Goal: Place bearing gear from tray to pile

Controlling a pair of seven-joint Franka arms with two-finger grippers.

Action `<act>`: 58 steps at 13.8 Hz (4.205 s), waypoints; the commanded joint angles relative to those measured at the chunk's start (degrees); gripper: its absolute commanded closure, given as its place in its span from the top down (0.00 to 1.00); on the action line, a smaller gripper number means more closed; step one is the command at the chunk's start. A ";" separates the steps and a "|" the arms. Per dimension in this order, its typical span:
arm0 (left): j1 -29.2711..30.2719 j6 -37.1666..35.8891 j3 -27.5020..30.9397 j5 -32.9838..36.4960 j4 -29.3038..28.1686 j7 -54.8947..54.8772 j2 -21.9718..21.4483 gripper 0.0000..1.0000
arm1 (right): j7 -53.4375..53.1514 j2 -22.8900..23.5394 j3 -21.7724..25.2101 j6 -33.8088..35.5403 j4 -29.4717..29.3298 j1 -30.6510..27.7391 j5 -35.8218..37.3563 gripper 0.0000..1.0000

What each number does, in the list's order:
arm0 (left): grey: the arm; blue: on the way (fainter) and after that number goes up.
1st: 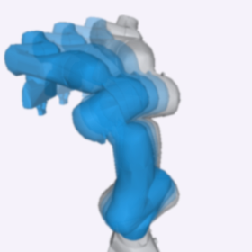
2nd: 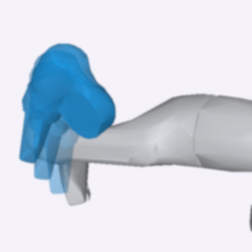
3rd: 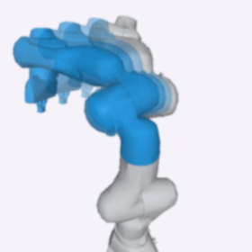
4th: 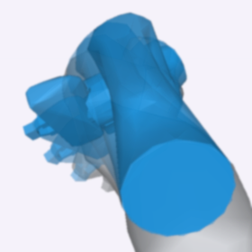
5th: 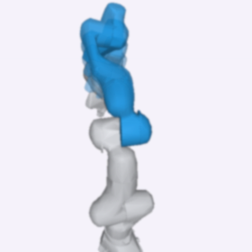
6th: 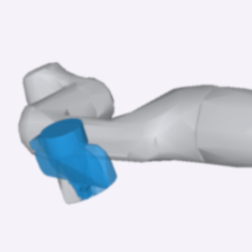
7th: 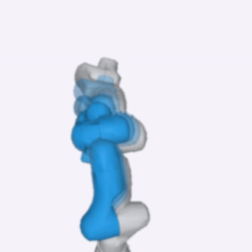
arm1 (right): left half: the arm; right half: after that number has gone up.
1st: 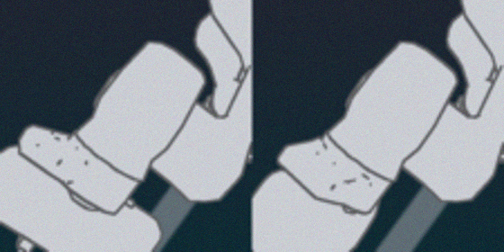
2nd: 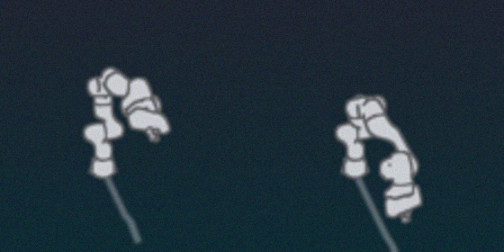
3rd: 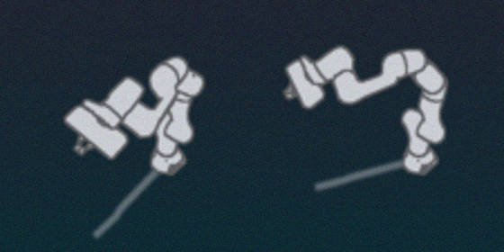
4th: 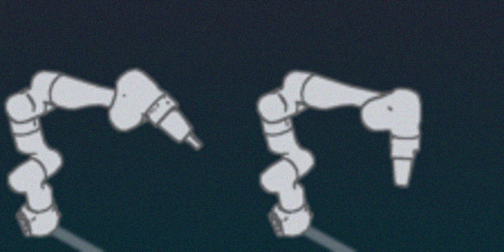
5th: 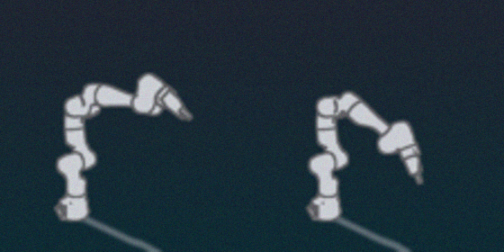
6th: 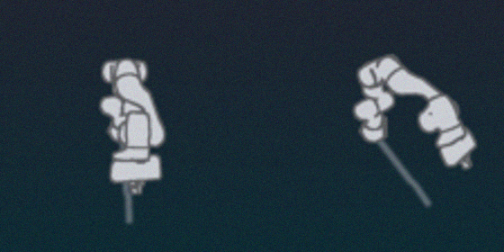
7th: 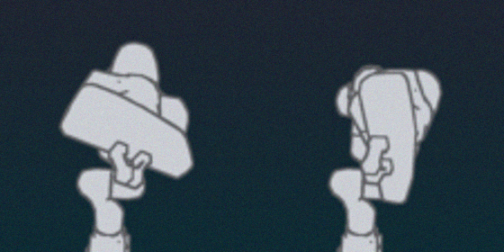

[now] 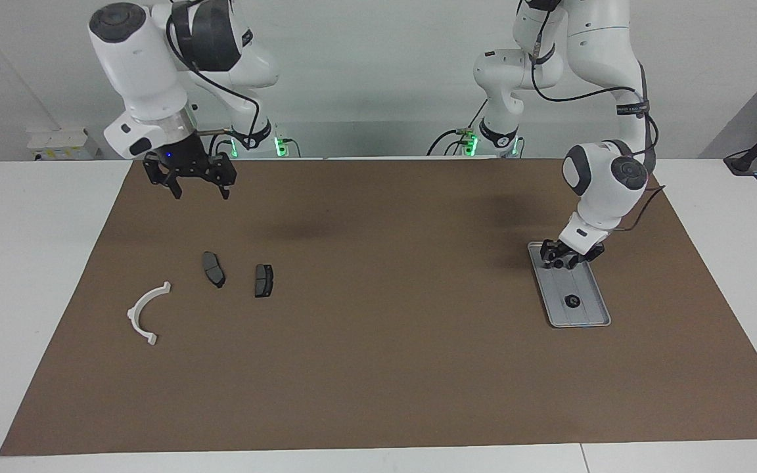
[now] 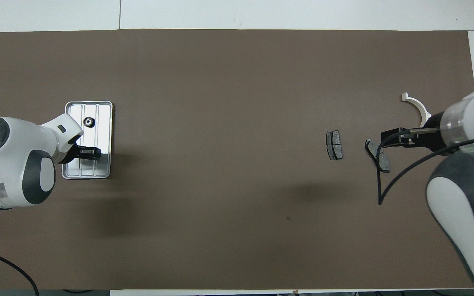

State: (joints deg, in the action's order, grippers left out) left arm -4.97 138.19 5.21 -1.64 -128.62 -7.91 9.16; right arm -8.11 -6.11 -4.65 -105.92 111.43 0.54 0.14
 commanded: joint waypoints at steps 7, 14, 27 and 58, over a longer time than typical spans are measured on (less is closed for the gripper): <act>0.57 -14.38 0.24 0.06 11.33 -0.35 0.07 0.00 | -1.74 11.65 -0.01 -17.12 3.18 2.98 -1.37 1.00; -16.18 -30.54 -0.20 -3.37 33.17 28.59 4.02 0.00 | -1.65 12.00 -0.01 -16.86 3.09 2.98 -1.28 1.00; -35.11 -5.84 0.15 2.42 22.81 53.17 13.95 0.00 | -1.39 12.09 -0.01 -16.86 3.01 2.54 -1.28 1.00; -2.50 -10.84 0.85 2.52 19.28 3.52 6.92 0.91 | -42.84 20.68 -0.18 -17.47 -6.29 29.59 -0.22 1.00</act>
State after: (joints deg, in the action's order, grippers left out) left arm -8.08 126.11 6.70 1.93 -107.88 -2.93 16.51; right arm -45.59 9.18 -5.30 -122.70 109.87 27.25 0.03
